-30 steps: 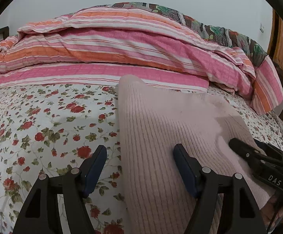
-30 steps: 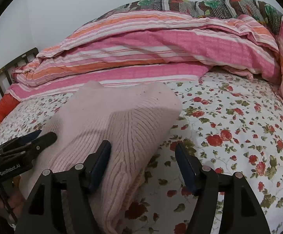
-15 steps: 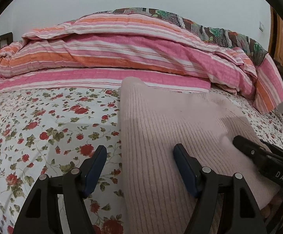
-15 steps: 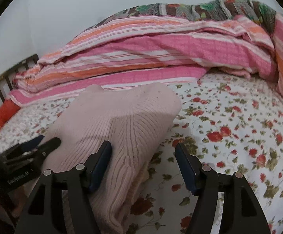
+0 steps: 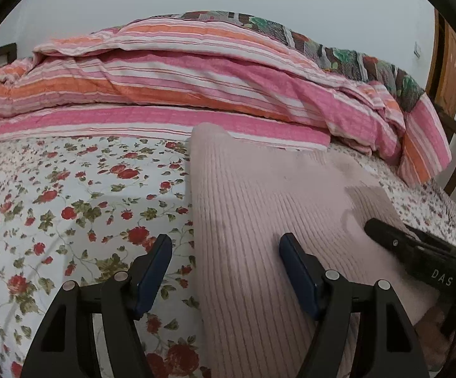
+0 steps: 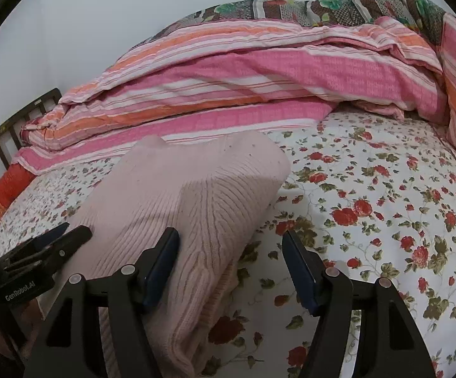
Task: Fold small clothes
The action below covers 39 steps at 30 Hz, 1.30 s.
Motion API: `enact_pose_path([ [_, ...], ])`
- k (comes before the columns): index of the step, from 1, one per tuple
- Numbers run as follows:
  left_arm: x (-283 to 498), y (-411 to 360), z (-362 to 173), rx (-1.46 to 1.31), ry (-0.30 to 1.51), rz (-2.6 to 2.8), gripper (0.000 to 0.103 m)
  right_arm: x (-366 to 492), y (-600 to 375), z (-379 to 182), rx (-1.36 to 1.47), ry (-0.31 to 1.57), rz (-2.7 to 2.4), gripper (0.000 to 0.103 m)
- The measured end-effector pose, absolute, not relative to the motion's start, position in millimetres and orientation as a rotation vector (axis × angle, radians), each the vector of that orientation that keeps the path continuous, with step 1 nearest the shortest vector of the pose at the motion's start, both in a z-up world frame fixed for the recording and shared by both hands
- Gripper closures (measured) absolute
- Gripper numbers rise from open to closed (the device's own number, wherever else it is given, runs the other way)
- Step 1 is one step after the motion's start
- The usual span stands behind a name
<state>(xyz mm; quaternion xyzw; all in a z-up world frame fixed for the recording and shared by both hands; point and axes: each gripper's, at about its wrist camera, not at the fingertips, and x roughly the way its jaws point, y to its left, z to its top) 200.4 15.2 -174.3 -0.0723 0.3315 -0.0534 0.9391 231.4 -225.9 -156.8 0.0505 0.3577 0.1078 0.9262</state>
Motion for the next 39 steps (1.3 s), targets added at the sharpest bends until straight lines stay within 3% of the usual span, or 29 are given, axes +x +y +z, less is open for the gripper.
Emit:
enact_pose_path([
  [9, 202.3, 6.9, -176.3, -0.112, 0.715, -0.088, 0.031, 235.6, -222.5, -163.2, 0.056, 0.796, 0.176, 0.032],
  [39, 190.1, 6.6, -176.6, -0.062, 0.738, -0.117, 0.031, 230.6, -222.3, -164.2, 0.032, 0.838, 0.19, 0.032],
])
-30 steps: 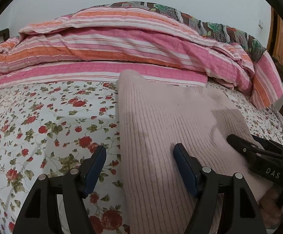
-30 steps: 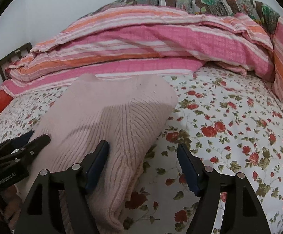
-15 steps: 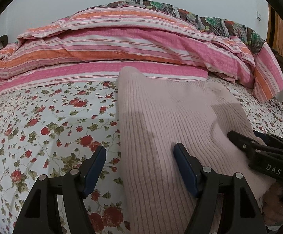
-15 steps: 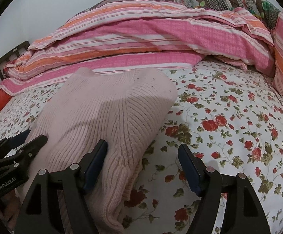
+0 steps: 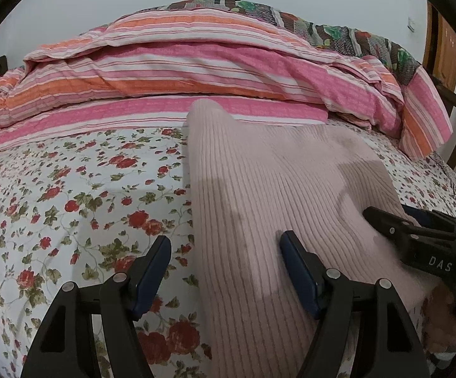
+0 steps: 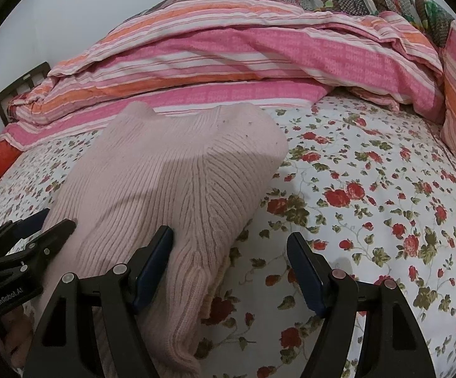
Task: Fold small clothes
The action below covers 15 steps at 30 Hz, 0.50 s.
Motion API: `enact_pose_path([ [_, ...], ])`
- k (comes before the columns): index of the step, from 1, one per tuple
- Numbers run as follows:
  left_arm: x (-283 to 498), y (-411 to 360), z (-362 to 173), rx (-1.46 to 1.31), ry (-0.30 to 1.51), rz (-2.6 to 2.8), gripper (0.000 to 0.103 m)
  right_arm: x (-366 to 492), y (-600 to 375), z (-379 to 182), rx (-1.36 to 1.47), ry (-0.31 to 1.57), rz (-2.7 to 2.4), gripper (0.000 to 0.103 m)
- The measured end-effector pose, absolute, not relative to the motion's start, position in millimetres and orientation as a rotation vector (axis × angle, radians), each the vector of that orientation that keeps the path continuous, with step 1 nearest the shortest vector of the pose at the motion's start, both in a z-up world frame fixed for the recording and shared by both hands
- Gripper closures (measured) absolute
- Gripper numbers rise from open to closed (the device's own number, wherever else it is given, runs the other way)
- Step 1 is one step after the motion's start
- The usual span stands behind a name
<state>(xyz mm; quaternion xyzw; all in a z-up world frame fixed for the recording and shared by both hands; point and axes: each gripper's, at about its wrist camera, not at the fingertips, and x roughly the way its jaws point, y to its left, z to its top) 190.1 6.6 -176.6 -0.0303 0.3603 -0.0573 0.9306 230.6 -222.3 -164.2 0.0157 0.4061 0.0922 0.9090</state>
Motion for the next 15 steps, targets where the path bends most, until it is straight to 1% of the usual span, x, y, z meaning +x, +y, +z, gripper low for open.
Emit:
enact_pose_path([
  [15, 178.9, 7.8, -175.8, -0.037, 0.743, -0.156, 0.031, 224.5, -220.2, -161.6, -0.018, 0.841, 0.206, 0.032],
])
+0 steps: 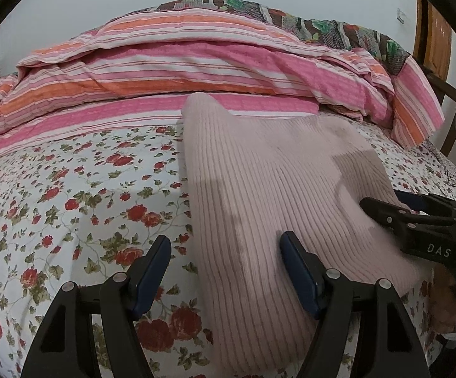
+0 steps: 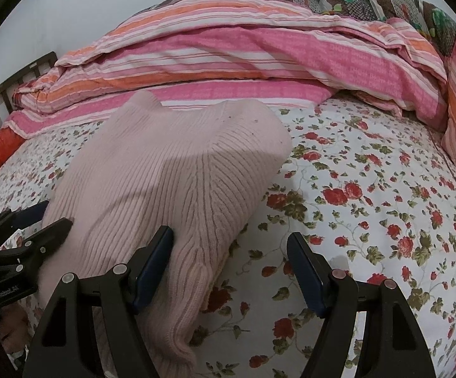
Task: Fold small clothes
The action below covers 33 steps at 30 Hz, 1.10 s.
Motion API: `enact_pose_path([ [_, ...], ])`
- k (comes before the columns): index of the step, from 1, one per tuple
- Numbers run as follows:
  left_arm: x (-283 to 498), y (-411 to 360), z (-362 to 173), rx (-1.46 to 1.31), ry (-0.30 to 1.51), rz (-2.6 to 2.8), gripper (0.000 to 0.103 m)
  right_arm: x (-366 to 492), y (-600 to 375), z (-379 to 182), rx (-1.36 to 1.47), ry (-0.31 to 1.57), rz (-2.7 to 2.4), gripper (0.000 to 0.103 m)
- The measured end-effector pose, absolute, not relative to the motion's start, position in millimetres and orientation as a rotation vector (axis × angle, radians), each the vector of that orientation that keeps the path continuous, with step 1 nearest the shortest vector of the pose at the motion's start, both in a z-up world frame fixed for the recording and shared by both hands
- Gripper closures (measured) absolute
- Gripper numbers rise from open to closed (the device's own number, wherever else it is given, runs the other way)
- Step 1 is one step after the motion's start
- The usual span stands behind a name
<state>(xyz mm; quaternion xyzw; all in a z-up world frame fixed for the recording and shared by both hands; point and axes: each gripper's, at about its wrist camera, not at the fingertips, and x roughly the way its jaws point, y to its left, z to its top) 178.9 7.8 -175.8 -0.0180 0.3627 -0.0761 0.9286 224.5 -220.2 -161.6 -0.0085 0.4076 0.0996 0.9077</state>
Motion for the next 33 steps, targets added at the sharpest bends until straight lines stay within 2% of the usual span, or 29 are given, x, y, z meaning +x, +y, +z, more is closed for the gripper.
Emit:
enact_pose_path([
  [11, 184.7, 19.3, -167.7, -0.136, 0.725, -0.157, 0.031, 214.6, -216.0, -141.1, -0.097, 0.733, 0.196, 0.031],
  [20, 194.4, 18.2, -157.3, -0.117, 0.722, -0.124, 0.031, 231.2, -243.2, -126.1, 0.086, 0.667, 0.192, 0.032],
  [27, 232.6, 23.7, -145.5, -0.077, 0.743, -0.112, 0.033, 251.0, -245.9, -133.8, 0.135, 0.708, 0.217, 0.032],
  [33, 251.1, 21.5, -171.6, -0.097, 0.759, -0.142, 0.03, 260.8, -241.8, -151.8, 0.118, 0.745, 0.191, 0.032],
])
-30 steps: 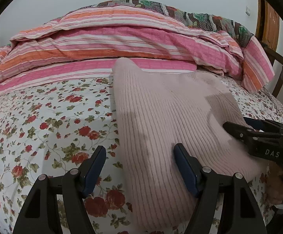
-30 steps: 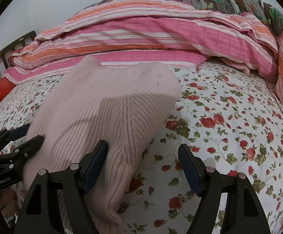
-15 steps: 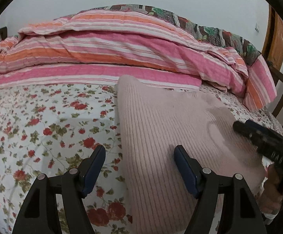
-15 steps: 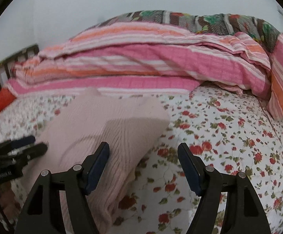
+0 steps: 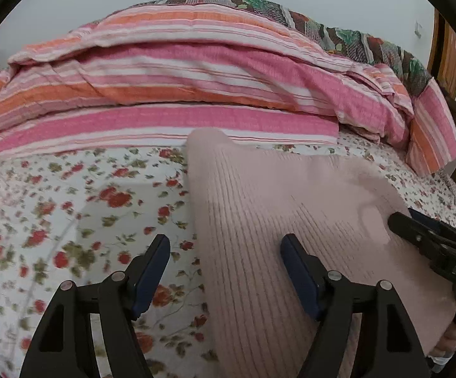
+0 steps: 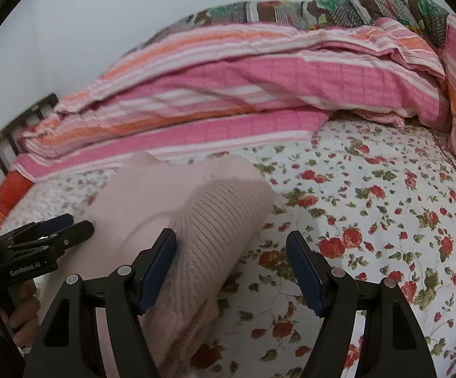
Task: Fold small clothes
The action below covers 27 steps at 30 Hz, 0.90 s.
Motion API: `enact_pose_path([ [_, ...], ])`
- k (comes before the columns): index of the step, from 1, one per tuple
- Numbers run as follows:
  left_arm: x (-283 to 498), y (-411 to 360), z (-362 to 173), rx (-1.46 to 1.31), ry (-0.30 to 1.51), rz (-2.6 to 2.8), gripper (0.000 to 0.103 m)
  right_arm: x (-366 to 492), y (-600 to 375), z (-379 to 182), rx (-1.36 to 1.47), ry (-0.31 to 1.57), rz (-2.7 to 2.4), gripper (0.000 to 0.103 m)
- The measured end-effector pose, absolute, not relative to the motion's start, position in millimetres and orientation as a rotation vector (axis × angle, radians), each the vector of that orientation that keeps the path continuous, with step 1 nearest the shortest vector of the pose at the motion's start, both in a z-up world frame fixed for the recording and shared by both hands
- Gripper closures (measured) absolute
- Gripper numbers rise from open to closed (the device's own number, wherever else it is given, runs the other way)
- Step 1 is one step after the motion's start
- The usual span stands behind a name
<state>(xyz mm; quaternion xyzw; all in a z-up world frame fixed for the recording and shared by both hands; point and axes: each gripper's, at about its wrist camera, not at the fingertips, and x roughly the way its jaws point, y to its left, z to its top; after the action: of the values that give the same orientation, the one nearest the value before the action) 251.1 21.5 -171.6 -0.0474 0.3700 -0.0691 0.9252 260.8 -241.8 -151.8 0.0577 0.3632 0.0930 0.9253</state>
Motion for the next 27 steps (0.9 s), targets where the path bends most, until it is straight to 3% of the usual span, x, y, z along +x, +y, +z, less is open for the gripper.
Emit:
enact_pose_path([
  [27, 243.9, 21.8, -174.9, -0.1, 0.721, -0.123, 0.026, 265.6, -245.4, -160.0, 0.2, 0.75, 0.137, 0.035],
])
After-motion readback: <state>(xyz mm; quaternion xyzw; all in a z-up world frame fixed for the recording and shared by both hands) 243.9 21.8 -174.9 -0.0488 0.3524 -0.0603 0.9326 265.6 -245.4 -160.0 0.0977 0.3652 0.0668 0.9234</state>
